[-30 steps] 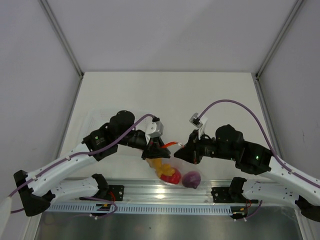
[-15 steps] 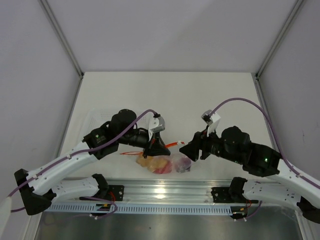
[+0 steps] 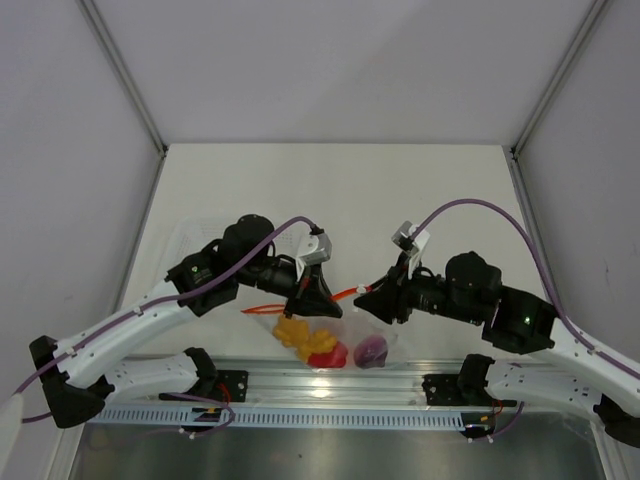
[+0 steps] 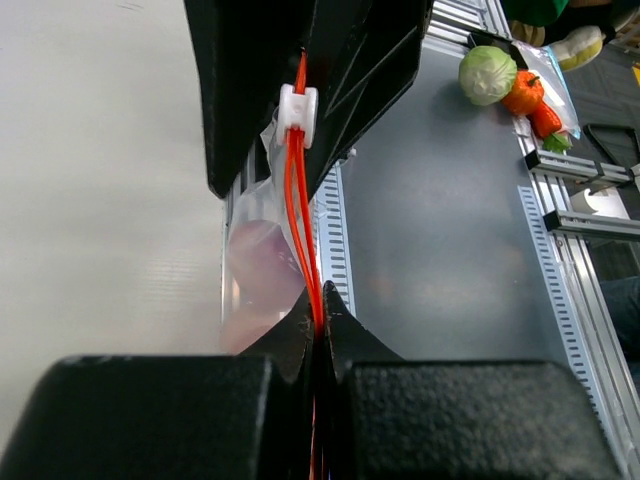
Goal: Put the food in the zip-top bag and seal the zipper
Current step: Zip the zipper food storage bag at the center of the board.
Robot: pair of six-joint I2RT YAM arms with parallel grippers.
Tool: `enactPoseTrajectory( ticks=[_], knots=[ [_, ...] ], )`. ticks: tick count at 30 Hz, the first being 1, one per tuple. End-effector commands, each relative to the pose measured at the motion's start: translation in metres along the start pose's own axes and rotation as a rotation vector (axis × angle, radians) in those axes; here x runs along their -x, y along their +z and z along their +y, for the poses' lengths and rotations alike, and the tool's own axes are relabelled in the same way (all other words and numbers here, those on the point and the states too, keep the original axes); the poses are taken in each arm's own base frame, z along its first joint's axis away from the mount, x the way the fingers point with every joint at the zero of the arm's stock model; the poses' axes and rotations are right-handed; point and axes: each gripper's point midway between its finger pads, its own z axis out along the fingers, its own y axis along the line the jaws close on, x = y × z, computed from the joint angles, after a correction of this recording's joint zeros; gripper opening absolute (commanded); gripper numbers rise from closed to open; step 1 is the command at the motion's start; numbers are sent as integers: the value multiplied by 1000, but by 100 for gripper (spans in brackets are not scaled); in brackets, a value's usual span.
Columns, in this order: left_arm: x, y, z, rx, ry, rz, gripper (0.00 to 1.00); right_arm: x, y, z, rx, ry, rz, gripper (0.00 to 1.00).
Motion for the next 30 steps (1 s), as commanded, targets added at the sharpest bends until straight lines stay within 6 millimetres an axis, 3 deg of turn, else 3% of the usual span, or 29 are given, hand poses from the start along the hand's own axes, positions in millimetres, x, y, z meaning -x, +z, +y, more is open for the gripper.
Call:
enactPoseTrajectory(
  ticks=[1,3,5,8,11,14,19,30],
  knots=[
    [19,-2,-13,-51,25,-38,1,10,6,12,68,-31,-27,27],
    [18,-2,-13,-52,23,-35,1,11,6,12,63,-19,-37,0],
    [14,-1,-10,-37,25,-28,1,13,4,14,69,-12,-51,0],
    [12,-3,-1,21,21,-30,40,11,1,12,66,8,-56,0],
    [18,-6,3,68,37,-65,65,5,-1,15,86,18,-41,0],
    [36,-12,5,115,76,-126,71,3,-3,20,113,23,-37,0],
    [65,-13,5,129,93,-193,68,3,1,26,138,39,-29,0],
    [83,-10,1,111,128,-231,72,3,13,36,161,61,10,0]
  ],
)
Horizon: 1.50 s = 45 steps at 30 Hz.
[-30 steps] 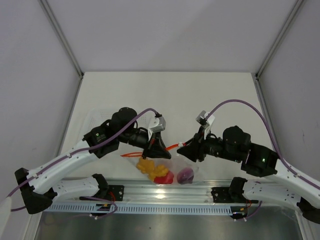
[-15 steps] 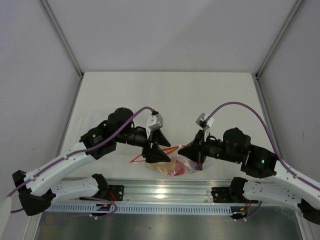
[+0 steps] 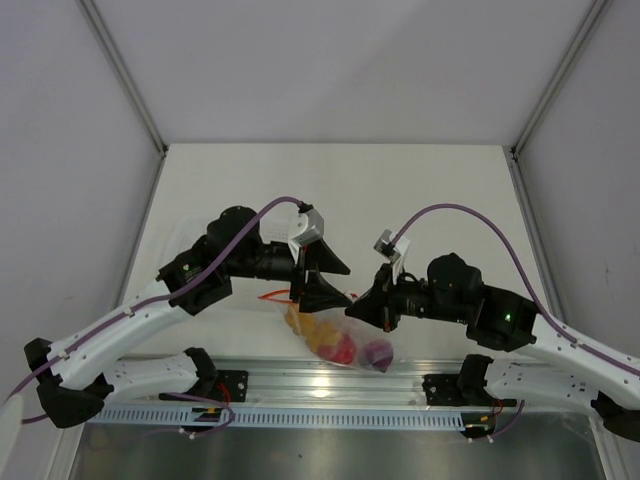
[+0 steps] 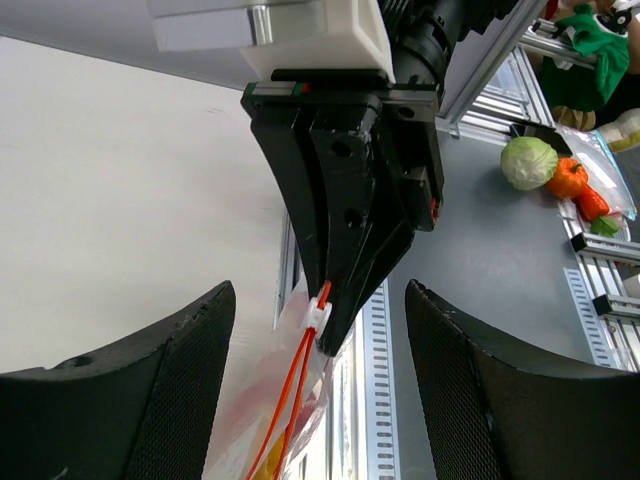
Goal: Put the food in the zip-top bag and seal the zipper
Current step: Zip the zipper food storage bag at the center of the board.
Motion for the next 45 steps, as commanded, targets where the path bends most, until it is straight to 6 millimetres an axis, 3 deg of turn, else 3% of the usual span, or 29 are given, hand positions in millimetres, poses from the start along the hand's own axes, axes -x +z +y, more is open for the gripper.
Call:
enactPoseTrajectory(
  ticks=[1,12,16,21,24,30,39,41,45],
  knots=[
    [24,0,-7,-12,59,-58,72,26,-4,23,76,-7,-77,0],
    [9,3,-12,-74,71,-16,63,31,-8,33,94,-17,-87,0],
    [4,4,-14,-91,66,-8,49,32,-9,34,95,-18,-91,0],
    [1,4,-16,-105,68,-3,51,34,-9,35,94,-22,-96,0],
    [-1,4,-16,-108,72,2,44,36,-11,34,86,-22,-105,0],
    [-2,5,-19,-136,68,0,41,36,-11,35,88,-19,-101,0],
    [-2,4,-19,-125,67,-1,15,36,-11,32,68,-25,-106,0],
    [-6,4,-13,-101,56,16,3,39,-13,32,62,-30,-123,0],
    [-15,6,-11,-98,50,40,1,50,-24,32,40,-31,-184,0]
  ],
)
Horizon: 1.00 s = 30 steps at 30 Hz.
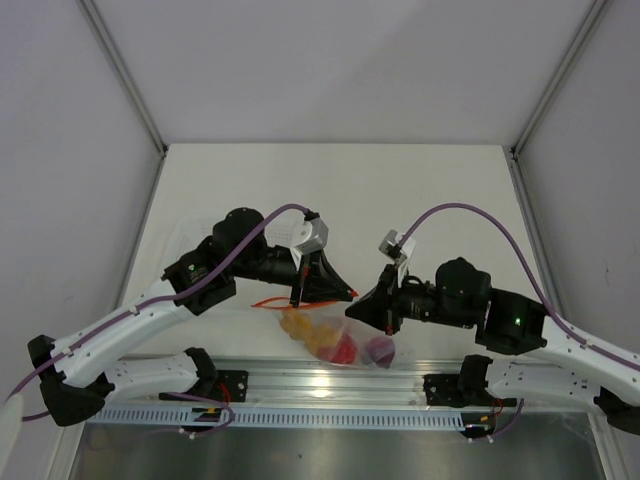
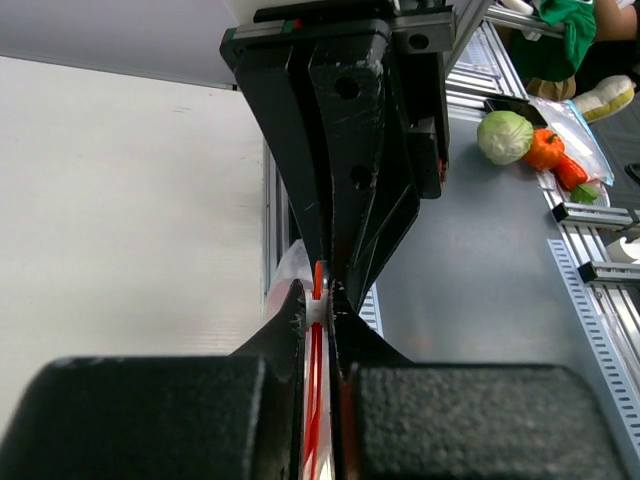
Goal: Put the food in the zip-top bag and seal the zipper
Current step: Zip the zipper food storage bag at the center of the board.
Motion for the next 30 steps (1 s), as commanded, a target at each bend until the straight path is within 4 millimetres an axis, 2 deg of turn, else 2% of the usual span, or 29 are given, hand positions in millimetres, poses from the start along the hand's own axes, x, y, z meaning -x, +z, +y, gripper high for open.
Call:
enactPoseTrajectory(
  ticks=[1,7,12,15,17,21,23,24,30],
  knots=[
    [-7,1,1,-8,13,18,1,42,-19,14,9,-17,-153,0],
    [-15,-1,-1,-17,17,36,1,57,-38,10,-25,-10,-246,0],
    [-14,-1,-3,-26,10,36,1,64,-45,9,-33,-8,-286,0],
    [-8,-1,-5,-30,8,15,1,55,-38,13,-7,-12,-238,0],
    [-1,-2,-8,-35,8,-5,1,46,-30,7,-35,-3,-186,0],
    [10,-2,-9,-34,9,-26,1,32,-19,13,9,-2,-114,0],
    [14,-1,-12,-46,-5,-25,0,29,-17,16,26,-10,-90,6],
    [17,-1,-13,-51,-6,-26,1,29,-14,16,22,-10,-78,17],
    [17,-3,-20,-82,-10,-27,1,24,-4,19,48,-33,-38,43]
  ],
)
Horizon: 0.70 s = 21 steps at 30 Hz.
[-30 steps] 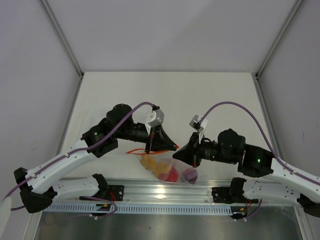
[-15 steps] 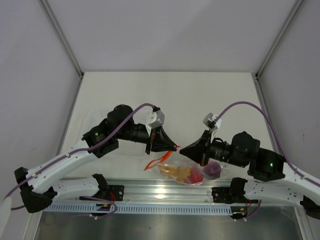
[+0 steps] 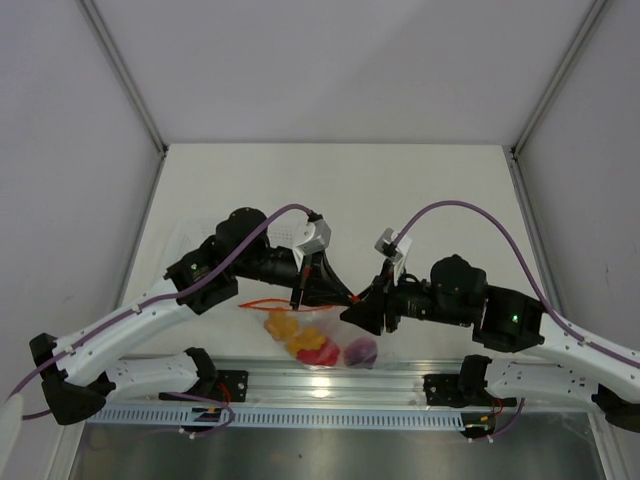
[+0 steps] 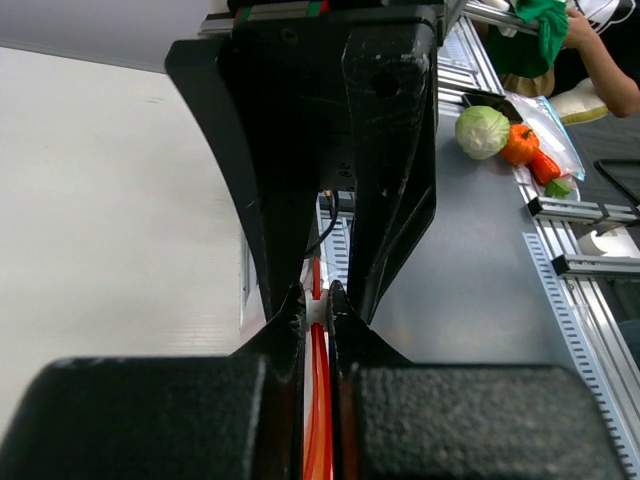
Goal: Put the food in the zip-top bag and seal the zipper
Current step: Zip the zipper food storage bag at the center of the board.
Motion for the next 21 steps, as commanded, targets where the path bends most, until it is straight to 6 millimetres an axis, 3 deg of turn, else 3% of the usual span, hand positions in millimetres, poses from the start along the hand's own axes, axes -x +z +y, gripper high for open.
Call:
enactPoseTrajectory(
  ticks=[1,5,12,19,21],
  knots=[
    [17,-4,-15,-49,26,-37,1,21,-3,20,71,-26,-41,44],
    [14,-6,-20,-67,30,-33,1,21,1,14,44,-27,-33,43],
    [12,-9,-23,-77,44,-28,1,21,-2,13,46,-48,-36,24],
    [11,-11,-26,-85,49,-30,1,20,-9,10,45,-53,-47,25],
    [11,-11,-27,-89,47,-29,1,21,-10,10,43,-52,-53,16]
  ],
)
